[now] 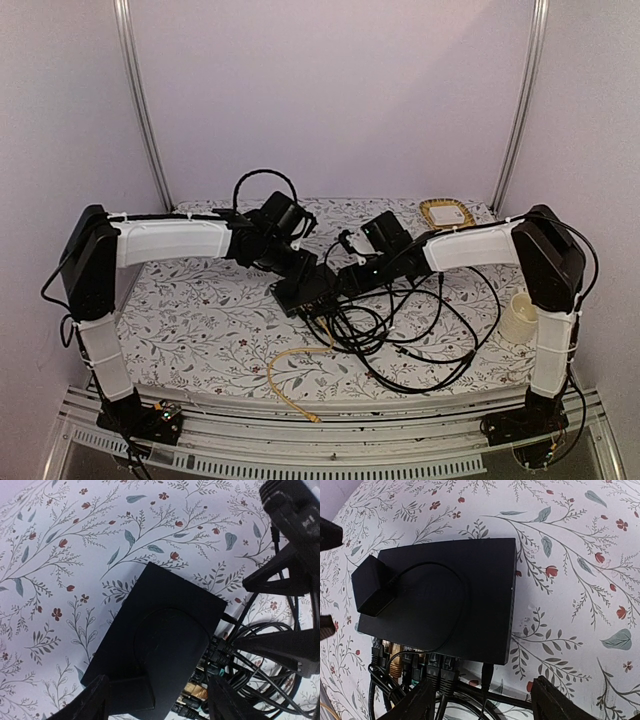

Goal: Pull the plug from the switch port
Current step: Hold the switch port at the center of the board.

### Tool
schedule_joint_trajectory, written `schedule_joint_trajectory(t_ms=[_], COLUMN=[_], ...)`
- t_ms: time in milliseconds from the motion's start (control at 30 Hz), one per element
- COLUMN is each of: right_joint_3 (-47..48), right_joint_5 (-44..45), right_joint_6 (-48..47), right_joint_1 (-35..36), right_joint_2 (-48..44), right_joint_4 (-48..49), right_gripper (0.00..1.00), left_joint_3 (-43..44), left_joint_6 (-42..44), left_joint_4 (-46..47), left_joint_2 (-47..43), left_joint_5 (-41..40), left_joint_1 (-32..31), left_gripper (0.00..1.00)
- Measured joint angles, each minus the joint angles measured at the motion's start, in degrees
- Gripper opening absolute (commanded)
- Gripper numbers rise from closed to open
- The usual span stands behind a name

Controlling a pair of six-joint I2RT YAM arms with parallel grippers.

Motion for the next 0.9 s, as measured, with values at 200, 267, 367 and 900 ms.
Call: schedule_joint_trajectory(t_ms=[200, 267, 367, 900], right_joint_3=[0.6, 1.2, 2.2, 3.1], right_joint_5=[0.0, -0.1, -0.3, -1.9], right_joint_6=[0.0, 0.0, 0.0, -0.3], right_joint_1=[0.0, 0.0, 0.0, -0.4], right_joint_2=[1.6, 2.1, 3.1, 5.6], right_joint_4=[-0.7, -0.8, -0.9, -1.6], right_gripper=[0.58, 0.55, 0.51, 0.39], left_joint_3=[-0.1, -0.1, -0.1, 0.8], left_joint_6=[5.2, 6.4, 8.3, 15.0], left_joint_4=[1.2, 1.3, 1.7, 0.4], left_joint_2=[0.0, 0.0, 0.5, 7.6], left_joint_5=[2.5, 3.5, 4.9, 10.0], left_joint_1=[2.6, 2.9, 3.3, 4.2], left_gripper=[0.69, 0.69, 0.72, 0.77])
